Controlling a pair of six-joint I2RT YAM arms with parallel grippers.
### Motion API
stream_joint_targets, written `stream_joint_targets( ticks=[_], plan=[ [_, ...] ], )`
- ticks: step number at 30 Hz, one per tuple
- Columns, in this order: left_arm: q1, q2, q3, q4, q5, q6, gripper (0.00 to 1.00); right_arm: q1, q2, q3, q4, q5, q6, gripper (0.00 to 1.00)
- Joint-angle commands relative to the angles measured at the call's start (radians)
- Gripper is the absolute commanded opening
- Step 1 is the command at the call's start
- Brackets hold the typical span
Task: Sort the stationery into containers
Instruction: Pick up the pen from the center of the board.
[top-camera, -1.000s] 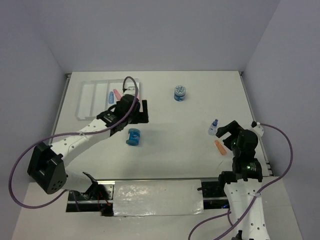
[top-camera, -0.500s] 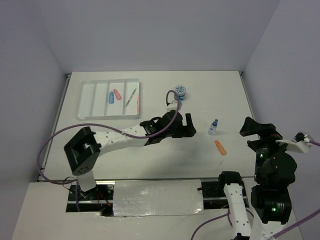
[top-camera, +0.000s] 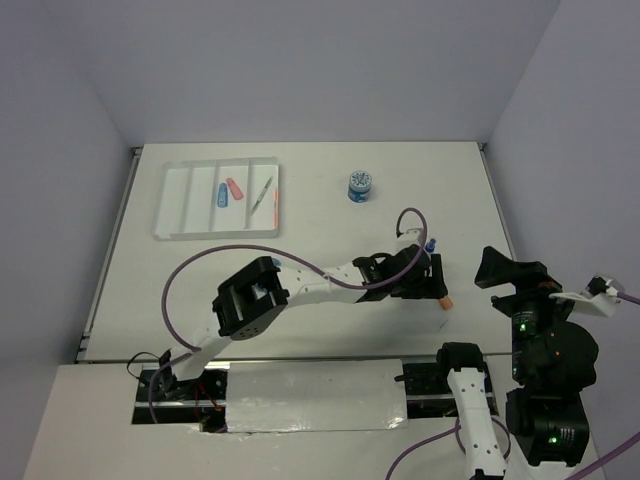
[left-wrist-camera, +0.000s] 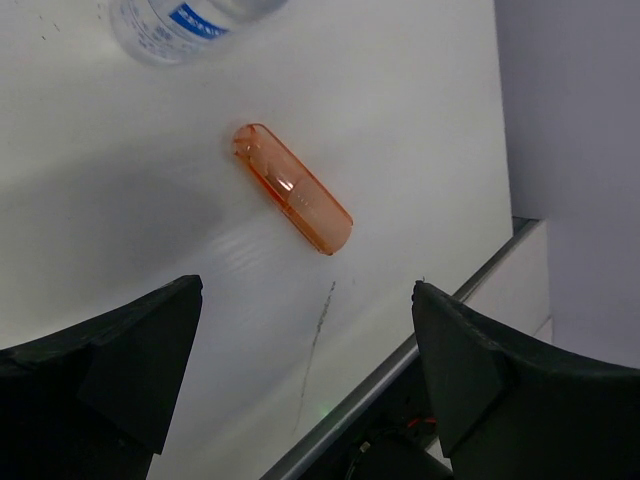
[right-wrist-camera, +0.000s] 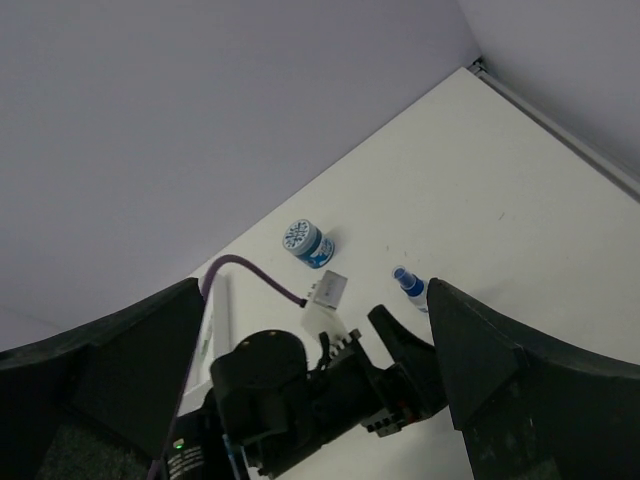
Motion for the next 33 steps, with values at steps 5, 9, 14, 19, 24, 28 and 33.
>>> stream_joint_targets(
  ticks=[5, 9, 14, 19, 24, 28, 33],
  plan=[
    [-0.049, 0.162, 0.223, -0.16, -0.11, 0.005, 0.97, 0.037, -0.036, -0.004, 0.009, -0.011, -0.02, 1.0],
    [-0.06, 0.228, 0.297, -0.183, -0.142, 0.044, 0.95, 0.05, -0.047, -0.001, 0.007, -0.01, -0.025, 1.0],
    [-0.072, 0.265, 0.345, -0.167, -0.214, 0.088, 0.95, 0.065, -0.058, -0.016, 0.02, -0.019, -0.035, 1.0],
    [-0.075, 0.312, 0.406, -0.19, -0.279, 0.113, 0.95, 0.07, -0.066, -0.03, 0.029, -0.027, -0.046, 1.0],
    [-0.08, 0.369, 0.47, -0.226, -0.317, 0.156, 0.95, 0.099, -0.075, -0.034, 0.036, -0.03, -0.052, 1.0],
    [-0.089, 0.409, 0.487, -0.229, -0.33, 0.167, 0.94, 0.1, -0.079, -0.044, 0.044, -0.039, -0.058, 1.0],
    [-0.104, 0.429, 0.506, -0.239, -0.38, 0.188, 0.91, 0.108, -0.082, -0.045, 0.049, -0.05, -0.061, 1.0]
  ],
)
